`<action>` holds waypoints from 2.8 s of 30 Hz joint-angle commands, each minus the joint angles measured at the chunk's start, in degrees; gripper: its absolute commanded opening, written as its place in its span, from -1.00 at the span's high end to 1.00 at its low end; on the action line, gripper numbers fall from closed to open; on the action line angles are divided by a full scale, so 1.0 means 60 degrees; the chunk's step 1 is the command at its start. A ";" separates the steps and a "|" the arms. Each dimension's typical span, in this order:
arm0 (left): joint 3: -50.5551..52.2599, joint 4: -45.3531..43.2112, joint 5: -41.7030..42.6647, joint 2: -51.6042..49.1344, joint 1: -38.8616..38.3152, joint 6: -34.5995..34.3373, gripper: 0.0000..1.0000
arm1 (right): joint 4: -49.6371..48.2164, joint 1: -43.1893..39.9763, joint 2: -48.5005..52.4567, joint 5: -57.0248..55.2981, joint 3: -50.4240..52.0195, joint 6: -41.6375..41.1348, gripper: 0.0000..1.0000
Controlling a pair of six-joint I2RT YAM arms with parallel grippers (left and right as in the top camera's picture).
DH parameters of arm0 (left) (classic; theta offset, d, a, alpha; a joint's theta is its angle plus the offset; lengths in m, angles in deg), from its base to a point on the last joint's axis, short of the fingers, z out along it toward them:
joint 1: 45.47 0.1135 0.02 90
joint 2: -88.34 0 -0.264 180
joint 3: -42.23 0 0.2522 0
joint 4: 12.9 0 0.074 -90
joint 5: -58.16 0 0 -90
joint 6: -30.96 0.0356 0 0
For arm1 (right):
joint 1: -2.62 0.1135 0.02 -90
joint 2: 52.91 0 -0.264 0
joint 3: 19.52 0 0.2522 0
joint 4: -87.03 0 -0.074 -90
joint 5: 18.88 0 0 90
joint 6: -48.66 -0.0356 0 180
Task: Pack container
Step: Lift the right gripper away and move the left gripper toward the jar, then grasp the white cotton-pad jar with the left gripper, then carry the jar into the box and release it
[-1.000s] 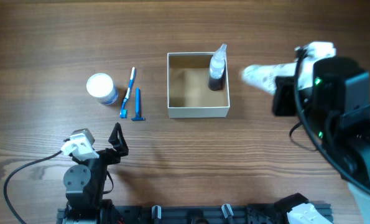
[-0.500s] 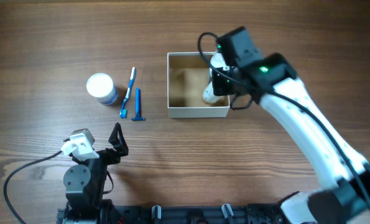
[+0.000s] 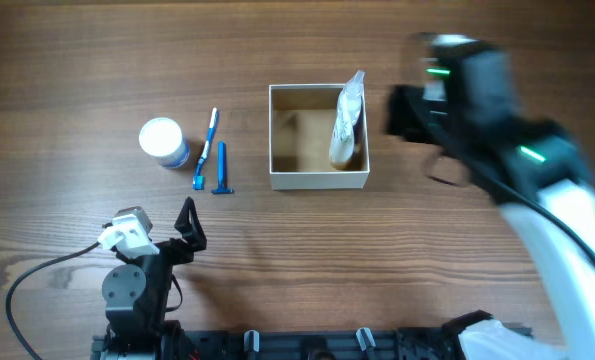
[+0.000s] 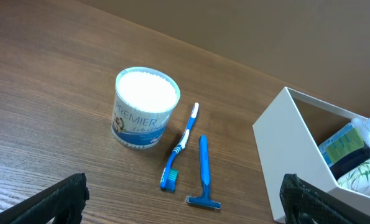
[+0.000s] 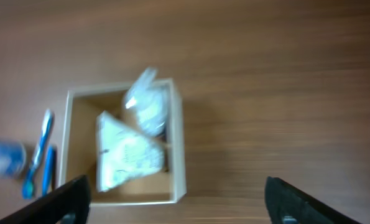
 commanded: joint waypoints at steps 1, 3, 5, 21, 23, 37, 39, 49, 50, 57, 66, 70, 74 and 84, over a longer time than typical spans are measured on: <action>0.0036 -0.0047 0.0073 0.0084 -0.0051 -0.0051 -0.99 | 0.0525 -0.1814 -0.1162 -0.0164 -0.0149 -0.0747 -0.99; 0.0036 -0.0047 0.0073 0.0084 -0.0051 -0.0051 -1.00 | 0.0911 -0.2878 -0.1417 -0.0160 -0.0149 -0.0903 -1.00; 0.0036 -0.0047 0.0073 0.0084 -0.0051 -0.0051 -1.00 | 0.1421 -0.3559 -0.1373 -0.0168 -0.0146 -0.0871 -0.99; -0.3402 0.0725 -0.0051 -0.2626 -0.0051 -0.0051 -0.99 | 0.1902 -0.3774 0.0175 -0.0164 -0.0146 -0.0882 -0.99; -0.4889 0.1089 -0.0535 -0.4393 -0.0036 -0.0044 -0.99 | 0.1876 -0.3774 0.0342 -0.0164 -0.0146 -0.0882 -1.00; -1.0273 0.1333 -0.0856 -1.4112 0.0335 0.0528 -0.99 | 0.1810 -0.3774 0.0743 -0.0164 -0.0146 -0.0882 -0.99; -1.0273 0.1413 -0.0637 -1.4746 0.0404 0.0674 -1.00 | 0.1810 -0.3774 0.0743 -0.0164 -0.0146 -0.0882 -0.99; -1.0269 0.1719 -0.0718 -1.6662 0.0415 0.1504 -1.00 | 0.1814 -0.3774 0.0743 -0.0164 -0.0146 -0.0882 -1.00; -1.0269 0.1741 -0.0718 -1.6713 0.0412 0.1504 -0.99 | 0.1810 -0.3774 0.0743 -0.0164 -0.0146 -0.0882 -1.00; -1.0269 0.2135 -0.0692 -1.7056 0.0415 0.1508 -0.83 | 0.1810 -0.3774 0.0743 -0.0164 -0.0146 -0.0878 -1.00; -1.0582 0.2364 -0.0787 -1.6458 0.0346 0.1530 -0.48 | 0.1810 -0.3774 0.0743 -0.0164 -0.0146 -0.0878 -0.99; -1.1901 0.3428 0.0106 -1.5019 -0.0597 0.1530 -0.51 | 0.1810 -0.3778 0.0743 -0.0164 -0.0146 -0.0882 -0.99; -1.2273 0.3384 0.0503 -1.4003 -0.2830 0.1512 -0.49 | 0.1814 -0.3774 0.0743 -0.0164 -0.0146 -0.0882 -0.99; -1.2269 0.2062 0.0076 -1.6451 -0.4994 0.0765 -0.52 | 0.1810 -0.3774 0.0743 -0.0164 -0.0146 -0.0878 -0.99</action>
